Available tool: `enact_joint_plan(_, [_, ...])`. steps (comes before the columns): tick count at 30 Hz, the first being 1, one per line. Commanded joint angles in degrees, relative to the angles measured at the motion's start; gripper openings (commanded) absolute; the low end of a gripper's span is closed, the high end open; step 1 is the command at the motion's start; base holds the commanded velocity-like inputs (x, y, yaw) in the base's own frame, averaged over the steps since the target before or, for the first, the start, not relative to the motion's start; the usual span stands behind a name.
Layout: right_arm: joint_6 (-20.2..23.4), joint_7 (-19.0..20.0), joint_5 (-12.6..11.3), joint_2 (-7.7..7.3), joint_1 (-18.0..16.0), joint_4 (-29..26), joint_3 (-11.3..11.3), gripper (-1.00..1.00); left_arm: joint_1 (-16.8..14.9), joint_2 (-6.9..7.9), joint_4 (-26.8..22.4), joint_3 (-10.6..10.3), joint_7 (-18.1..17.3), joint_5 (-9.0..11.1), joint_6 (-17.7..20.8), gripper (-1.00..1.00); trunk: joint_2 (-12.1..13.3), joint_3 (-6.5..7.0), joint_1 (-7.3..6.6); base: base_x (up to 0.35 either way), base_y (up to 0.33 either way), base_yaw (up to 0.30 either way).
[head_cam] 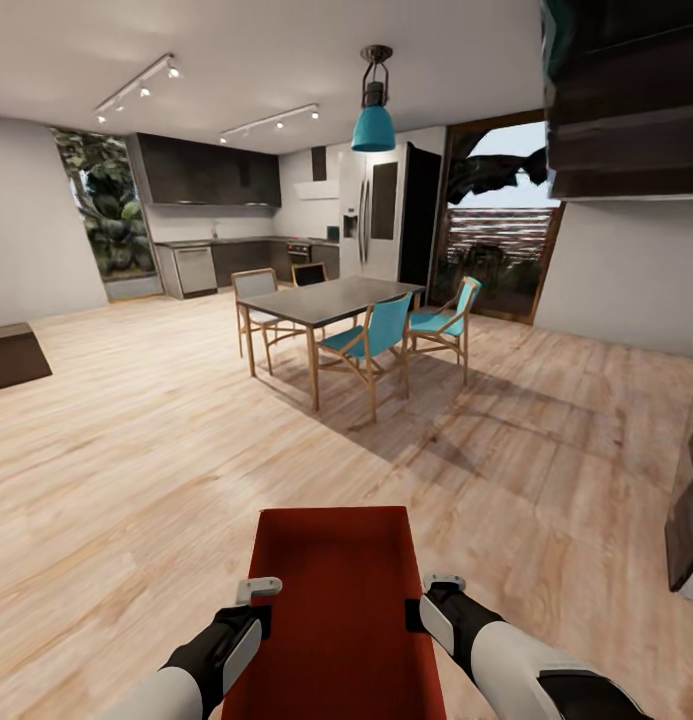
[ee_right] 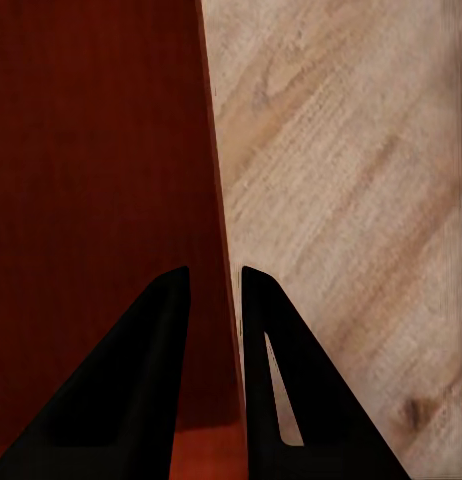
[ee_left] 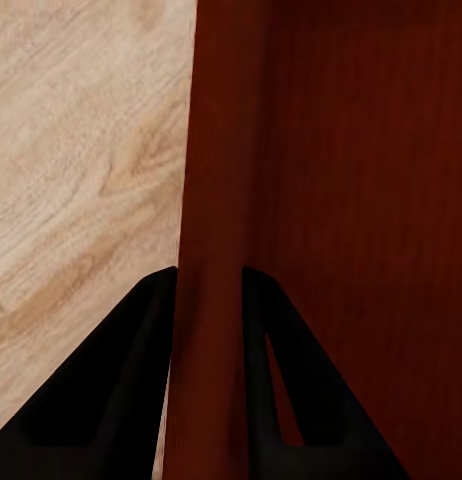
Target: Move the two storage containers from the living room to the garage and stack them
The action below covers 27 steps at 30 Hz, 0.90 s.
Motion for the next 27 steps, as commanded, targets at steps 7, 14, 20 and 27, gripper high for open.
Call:
enact_joint_plan(7, [-2.0,-0.4,0.1,0.04,-0.1,-0.3,1.1,-1.00,0.0,0.33,0.0,-0.4,0.8,0.6,1.4,-1.00,0.0,0.33,-0.01,0.000,0.000,-0.265])
enact_joint_plan(14, [-2.0,-0.3,0.1,-0.04,-0.1,-0.3,1.0,-1.00,0.0,0.33,0.0,-0.4,0.8,0.6,1.4,-1.00,0.0,0.71,-0.01,0.000,0.000,-0.263])
enact_joint_plan(20, [-2.0,-0.3,0.1,0.04,-0.1,-0.3,1.0,-1.00,0.0,0.33,0.0,-0.4,0.8,0.6,1.4,-1.00,0.0,1.04,-0.01,0.000,0.000,-0.256])
enact_joint_plan(27, [-1.9,-0.4,0.0,0.16,-0.1,-0.3,1.0,-1.00,0.0,0.33,0.0,-0.4,0.8,0.6,1.4,-1.00,0.0,1.01,-0.01,0.000,0.000,-0.111])
